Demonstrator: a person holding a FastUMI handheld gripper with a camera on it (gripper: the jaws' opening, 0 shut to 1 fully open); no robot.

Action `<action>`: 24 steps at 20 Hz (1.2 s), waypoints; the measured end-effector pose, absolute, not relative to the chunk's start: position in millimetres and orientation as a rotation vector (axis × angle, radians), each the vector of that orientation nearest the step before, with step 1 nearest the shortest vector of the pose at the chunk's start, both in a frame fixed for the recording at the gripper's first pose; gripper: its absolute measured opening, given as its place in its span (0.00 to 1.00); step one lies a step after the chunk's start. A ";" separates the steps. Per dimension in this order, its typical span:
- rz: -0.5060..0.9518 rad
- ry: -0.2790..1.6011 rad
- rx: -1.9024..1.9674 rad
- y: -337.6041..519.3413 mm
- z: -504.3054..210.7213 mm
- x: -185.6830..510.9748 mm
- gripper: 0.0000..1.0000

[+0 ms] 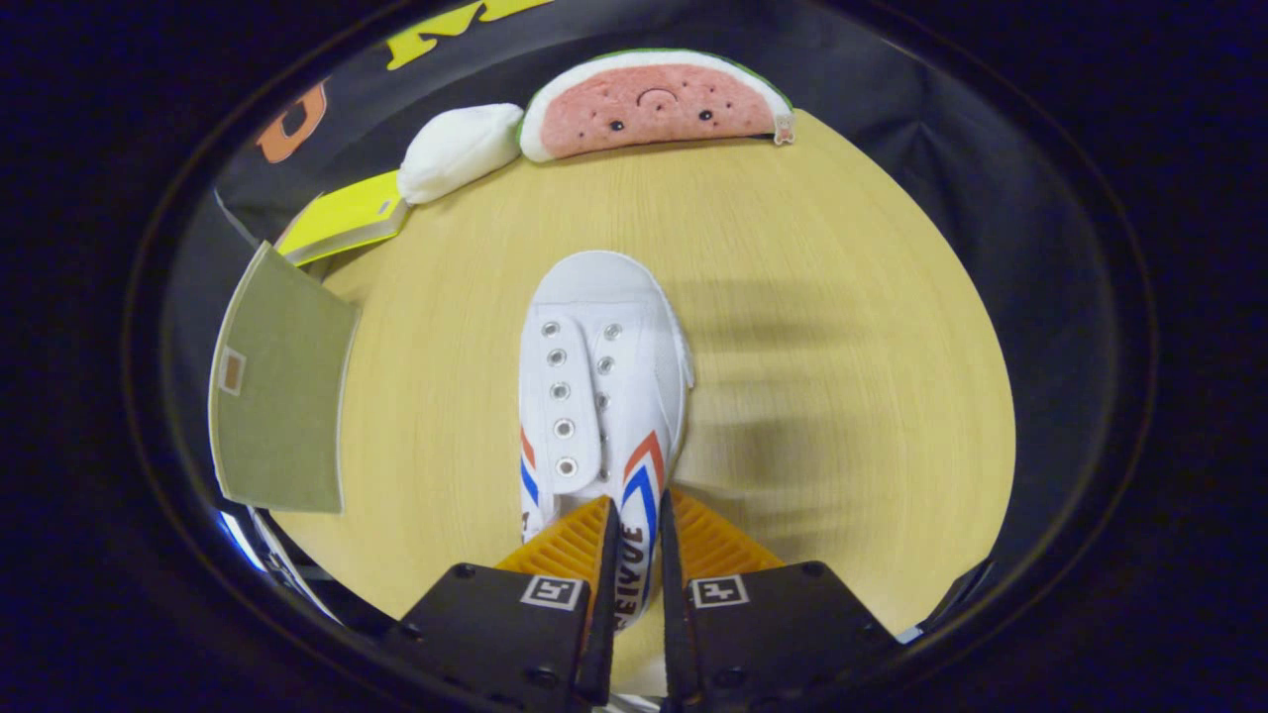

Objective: Open the storage box then place both shoes into the box .Put the left shoe in first, then the right shoe, with the right side of both shoes facing outward in a uniform manner.

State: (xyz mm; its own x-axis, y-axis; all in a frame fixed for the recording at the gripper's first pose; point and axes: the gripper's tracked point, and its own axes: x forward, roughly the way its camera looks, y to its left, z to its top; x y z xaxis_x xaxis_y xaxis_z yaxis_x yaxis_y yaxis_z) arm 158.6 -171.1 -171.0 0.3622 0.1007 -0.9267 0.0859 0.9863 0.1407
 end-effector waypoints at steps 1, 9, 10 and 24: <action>0.002 1.193 0.183 -173.0 -169.9 157.7 0.21; -0.001 1.187 0.212 -162.4 -147.2 132.5 0.06; 0.018 1.186 0.225 -153.5 -136.5 121.7 0.06; 0.075 0.964 0.162 -11.6 8.7 107.0 0.06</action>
